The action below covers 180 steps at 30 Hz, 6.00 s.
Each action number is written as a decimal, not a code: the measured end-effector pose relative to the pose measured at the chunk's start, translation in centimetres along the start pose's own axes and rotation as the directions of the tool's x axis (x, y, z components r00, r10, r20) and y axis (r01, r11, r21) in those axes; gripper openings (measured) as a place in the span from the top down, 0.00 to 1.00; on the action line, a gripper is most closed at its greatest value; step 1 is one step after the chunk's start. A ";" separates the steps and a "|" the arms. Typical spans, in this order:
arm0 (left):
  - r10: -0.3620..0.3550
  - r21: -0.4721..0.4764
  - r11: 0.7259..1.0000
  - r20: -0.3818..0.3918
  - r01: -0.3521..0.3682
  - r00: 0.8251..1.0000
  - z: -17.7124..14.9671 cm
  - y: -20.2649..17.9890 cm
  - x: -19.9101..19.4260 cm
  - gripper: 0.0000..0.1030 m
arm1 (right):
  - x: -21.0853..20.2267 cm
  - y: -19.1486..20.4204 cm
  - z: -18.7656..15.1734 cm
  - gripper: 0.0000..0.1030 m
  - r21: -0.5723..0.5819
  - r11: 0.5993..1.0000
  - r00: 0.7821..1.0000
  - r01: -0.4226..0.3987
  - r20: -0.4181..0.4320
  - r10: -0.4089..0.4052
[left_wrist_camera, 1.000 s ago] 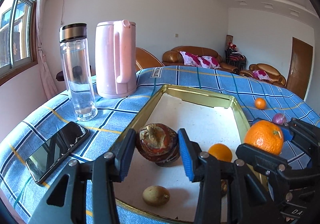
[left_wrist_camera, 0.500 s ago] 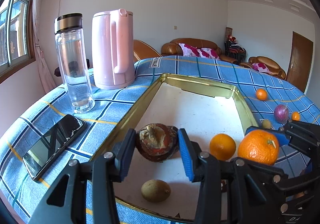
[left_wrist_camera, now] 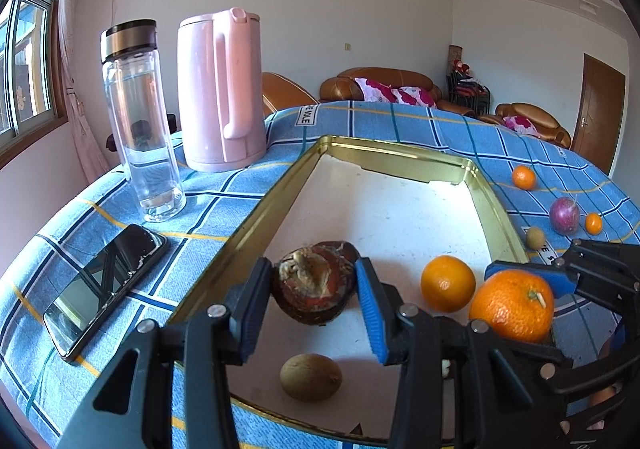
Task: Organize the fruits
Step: 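Lower and release the dark fruit into the tin while right tool releases the orange there, then move left tool toward the red onion while right tool approaches another orange, then close left tool on the red onion while right tool closes on the orange, then lift and carry the red onion with left tool to the tin while right tool carries the orange there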
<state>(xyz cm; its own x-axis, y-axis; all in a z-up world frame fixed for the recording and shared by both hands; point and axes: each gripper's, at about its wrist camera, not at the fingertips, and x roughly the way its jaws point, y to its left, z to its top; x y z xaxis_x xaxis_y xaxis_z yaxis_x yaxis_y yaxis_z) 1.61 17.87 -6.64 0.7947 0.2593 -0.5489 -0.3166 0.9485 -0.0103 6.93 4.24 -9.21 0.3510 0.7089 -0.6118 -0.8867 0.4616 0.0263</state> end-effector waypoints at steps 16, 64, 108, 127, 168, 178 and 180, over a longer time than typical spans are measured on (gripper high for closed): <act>0.005 0.010 1.000 -0.001 -0.005 1.000 0.0 -0.1 0.0 0.56 | -0.3 0.0 0.0 0.46 0.003 1.000 1.000 0.001 0.015 -0.001; -0.033 0.080 0.997 0.121 0.023 0.992 2.5 -4.9 -3.8 0.00 | -7.7 -4.8 -2.1 0.23 0.068 0.969 0.962 0.239 0.120 -0.246; -0.286 0.242 0.915 -0.175 0.323 0.942 5.3 -29.7 8.3 0.10 | -13.7 -29.0 -10.8 0.26 0.529 0.657 0.827 0.538 -0.181 -0.531; -0.306 0.255 0.892 -0.268 0.373 0.914 5.1 -31.4 10.2 0.45 | -11.6 -30.3 -11.4 0.58 0.546 0.687 0.876 0.480 -0.257 -0.408; -0.332 0.232 0.920 0.034 0.316 0.943 5.5 -28.3 4.6 0.45 | -15.9 -25.4 -9.6 0.58 0.453 0.753 0.833 0.477 0.041 -0.552; -0.329 0.242 0.922 0.081 0.301 0.941 5.4 -28.1 3.6 0.45 | -16.7 -24.0 -9.4 0.58 0.422 0.761 0.807 0.494 0.104 -0.581; -0.328 0.244 0.923 0.087 0.299 0.941 5.3 -28.0 3.5 0.45 | -16.9 -23.8 -9.4 0.58 0.416 0.762 0.803 0.496 0.115 -0.585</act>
<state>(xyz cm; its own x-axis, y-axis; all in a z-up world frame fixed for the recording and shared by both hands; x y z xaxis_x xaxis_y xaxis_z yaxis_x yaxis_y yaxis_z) 15.98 -6.81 -3.79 0.8965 -0.0512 -0.4401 0.0717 0.9970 0.0302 19.33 -23.71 -6.92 0.8353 0.3601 -0.4155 -0.3762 0.9254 0.0457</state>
